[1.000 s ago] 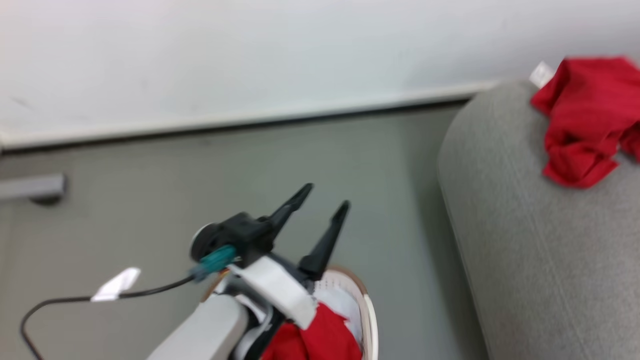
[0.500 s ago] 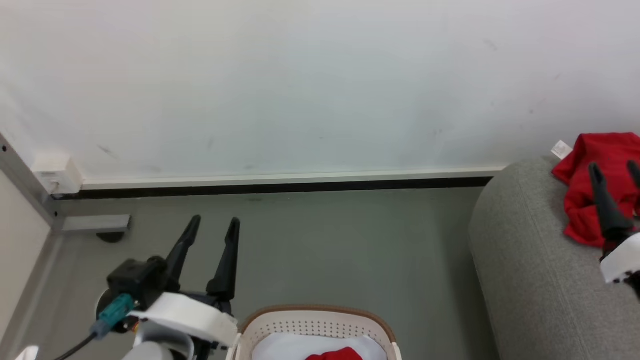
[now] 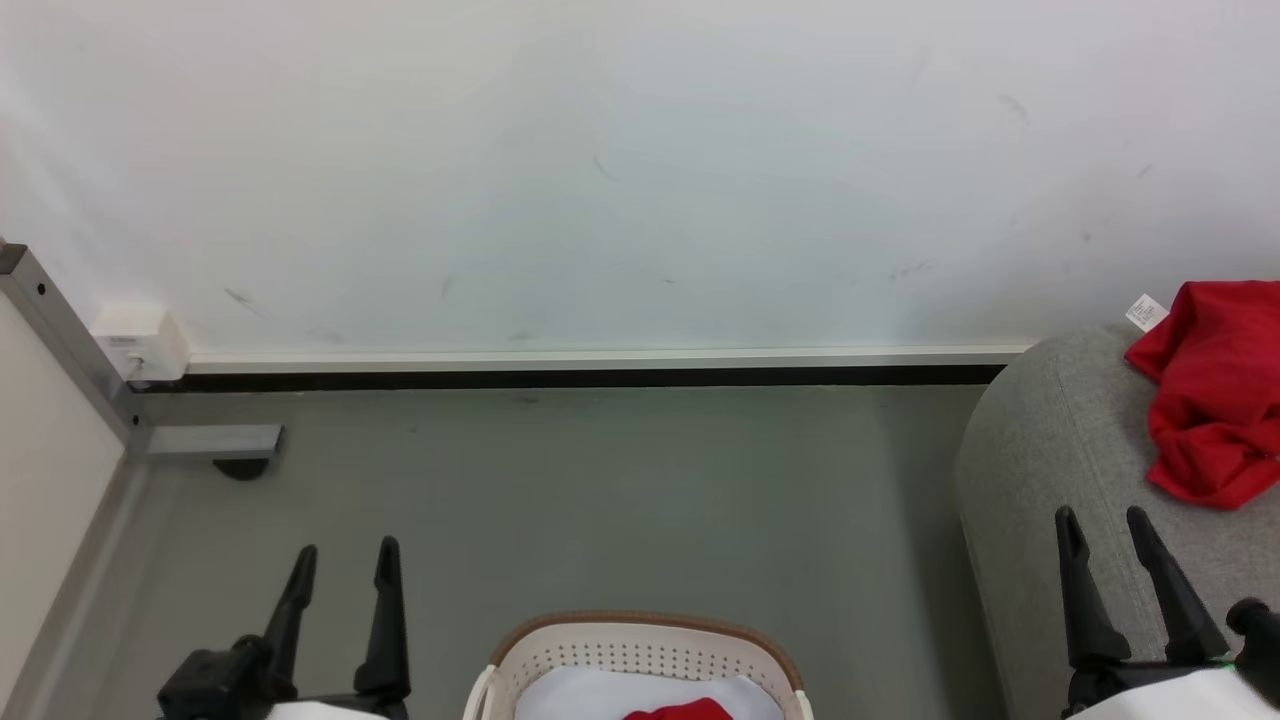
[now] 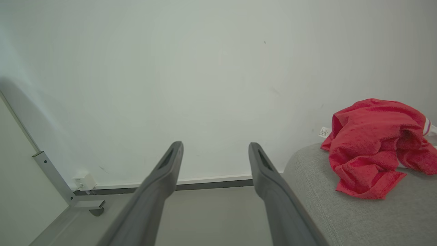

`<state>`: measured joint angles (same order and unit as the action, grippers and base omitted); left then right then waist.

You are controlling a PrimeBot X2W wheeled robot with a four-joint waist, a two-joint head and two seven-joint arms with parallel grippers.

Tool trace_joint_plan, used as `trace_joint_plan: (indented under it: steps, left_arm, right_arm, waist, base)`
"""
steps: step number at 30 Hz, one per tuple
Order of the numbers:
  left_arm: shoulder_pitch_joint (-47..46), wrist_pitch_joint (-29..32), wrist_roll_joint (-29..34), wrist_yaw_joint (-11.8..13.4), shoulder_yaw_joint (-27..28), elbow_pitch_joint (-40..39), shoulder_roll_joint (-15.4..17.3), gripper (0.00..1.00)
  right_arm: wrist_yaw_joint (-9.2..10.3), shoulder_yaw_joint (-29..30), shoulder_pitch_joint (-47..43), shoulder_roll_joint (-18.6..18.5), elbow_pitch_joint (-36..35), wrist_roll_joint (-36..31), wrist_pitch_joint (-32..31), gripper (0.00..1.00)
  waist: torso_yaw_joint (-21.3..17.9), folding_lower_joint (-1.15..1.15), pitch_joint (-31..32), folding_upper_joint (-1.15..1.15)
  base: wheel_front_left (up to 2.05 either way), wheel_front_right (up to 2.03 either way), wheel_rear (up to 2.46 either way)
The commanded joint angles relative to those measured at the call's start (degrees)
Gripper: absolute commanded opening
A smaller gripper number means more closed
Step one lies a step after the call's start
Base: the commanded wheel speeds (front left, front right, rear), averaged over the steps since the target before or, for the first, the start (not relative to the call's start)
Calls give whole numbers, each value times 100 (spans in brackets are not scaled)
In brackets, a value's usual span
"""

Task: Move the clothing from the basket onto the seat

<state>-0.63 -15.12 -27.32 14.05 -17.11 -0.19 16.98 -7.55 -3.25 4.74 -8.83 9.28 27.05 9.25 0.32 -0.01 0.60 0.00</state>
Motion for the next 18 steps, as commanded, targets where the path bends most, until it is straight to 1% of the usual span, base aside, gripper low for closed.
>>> trace_joint_plan:
  steps: [1,5,9,13,18]
  left_arm:
    - [84,-2,127,-46,107,5,-41,100]
    - [292,-3,386,-217,387,41,-265,100]
    - [396,-4,613,-406,614,97,-470,100]
    - [426,-4,815,-574,785,146,-648,100]
    - [376,-4,988,-755,934,185,-800,100]
  right_arm:
    - [12,37,-164,57,-48,-124,73,100]
    - [12,-50,-362,231,-74,-525,207,100]
    - [12,-131,-396,349,24,-793,309,100]
    - [12,-195,-335,446,131,-858,378,100]
    - [12,-208,-243,475,181,-890,383,100]
  waist:
    - [-6,1,-3,0]
    - [-43,1,-32,0]
    - [-80,1,-59,0]
    - [-73,1,-68,0]
    - [-60,1,-67,0]
  base:
    - [0,0,0]
    - [0,0,0]
    - [0,0,0]
    - [0,0,0]
    - [0,0,0]
